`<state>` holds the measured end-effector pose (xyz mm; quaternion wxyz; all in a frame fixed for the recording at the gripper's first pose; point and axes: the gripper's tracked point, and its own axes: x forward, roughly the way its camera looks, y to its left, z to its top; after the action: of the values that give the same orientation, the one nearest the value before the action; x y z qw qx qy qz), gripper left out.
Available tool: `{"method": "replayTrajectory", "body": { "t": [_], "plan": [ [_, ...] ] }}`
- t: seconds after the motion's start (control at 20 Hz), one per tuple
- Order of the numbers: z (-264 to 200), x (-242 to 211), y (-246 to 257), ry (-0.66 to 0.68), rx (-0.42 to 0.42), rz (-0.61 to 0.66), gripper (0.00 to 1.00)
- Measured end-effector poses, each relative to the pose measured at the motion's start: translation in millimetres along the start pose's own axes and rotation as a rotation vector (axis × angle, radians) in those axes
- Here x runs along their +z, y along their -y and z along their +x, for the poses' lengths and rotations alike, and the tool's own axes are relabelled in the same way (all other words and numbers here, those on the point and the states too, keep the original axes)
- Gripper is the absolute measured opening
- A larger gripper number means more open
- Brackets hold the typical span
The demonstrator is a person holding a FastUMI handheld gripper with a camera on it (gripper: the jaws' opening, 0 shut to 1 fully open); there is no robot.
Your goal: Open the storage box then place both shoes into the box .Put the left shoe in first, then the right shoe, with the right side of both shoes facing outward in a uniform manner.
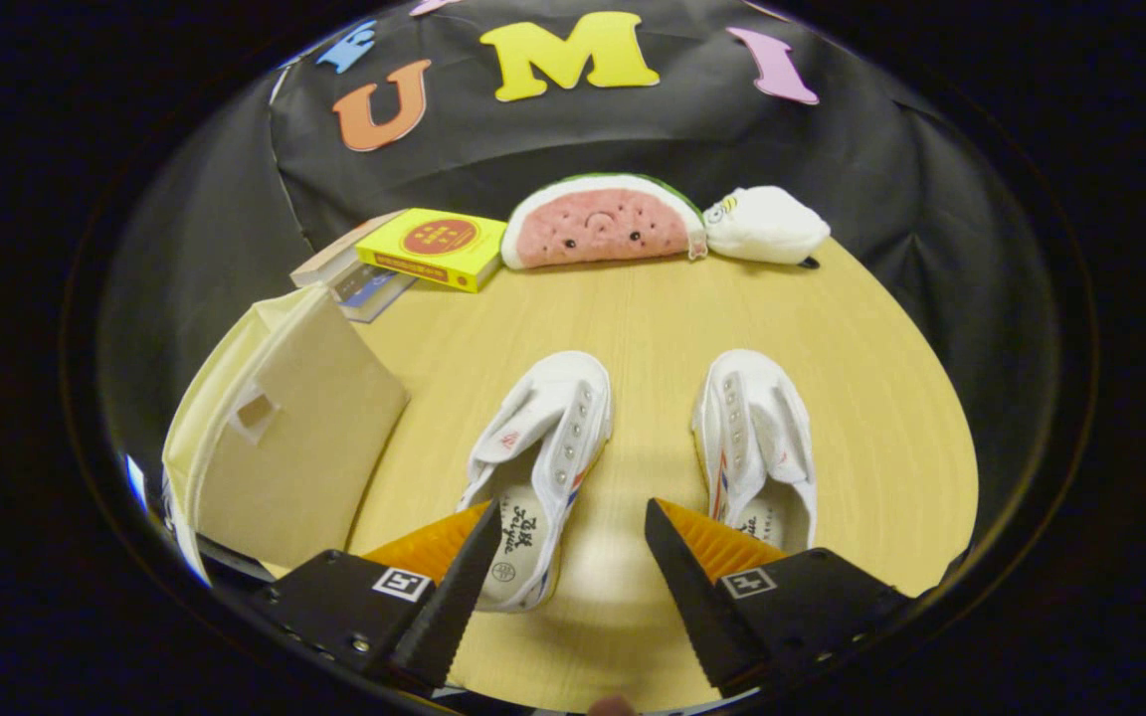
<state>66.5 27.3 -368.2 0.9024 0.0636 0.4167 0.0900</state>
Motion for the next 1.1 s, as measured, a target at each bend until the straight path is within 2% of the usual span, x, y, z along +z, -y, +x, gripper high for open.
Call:
{"method": "replayTrajectory", "body": {
  "t": [0.05,0.2,0.25,0.55,0.65,0.7,0.8,0.85,0.9,1.1],
  "plan": [
    [6.1,-0.6,-1.2,-0.015,0.006,0.018,0.82],
    [28.9,3.7,-5.2,-0.037,0.016,0.035,0.75],
    [32.6,5.2,-7.1,-0.041,0.021,0.03,0.65],
    [52.0,-7.7,-20.1,-0.139,0.071,0.106,0.4],
    [49.6,-9.2,-16.8,-0.16,0.057,0.138,0.3],
    [46.9,-4.1,-15.3,-0.161,0.046,0.162,0.3],
    [46.2,-4.2,-12.0,-0.184,0.045,0.214,0.11],
    [43.8,-1.1,-11.3,-0.182,0.045,0.256,0.1],
    [43.2,-0.8,-10.2,-0.189,0.037,0.276,0.0],
    [32.4,-2.7,-20.9,-0.198,0.066,0.388,0.0]
  ]
}}
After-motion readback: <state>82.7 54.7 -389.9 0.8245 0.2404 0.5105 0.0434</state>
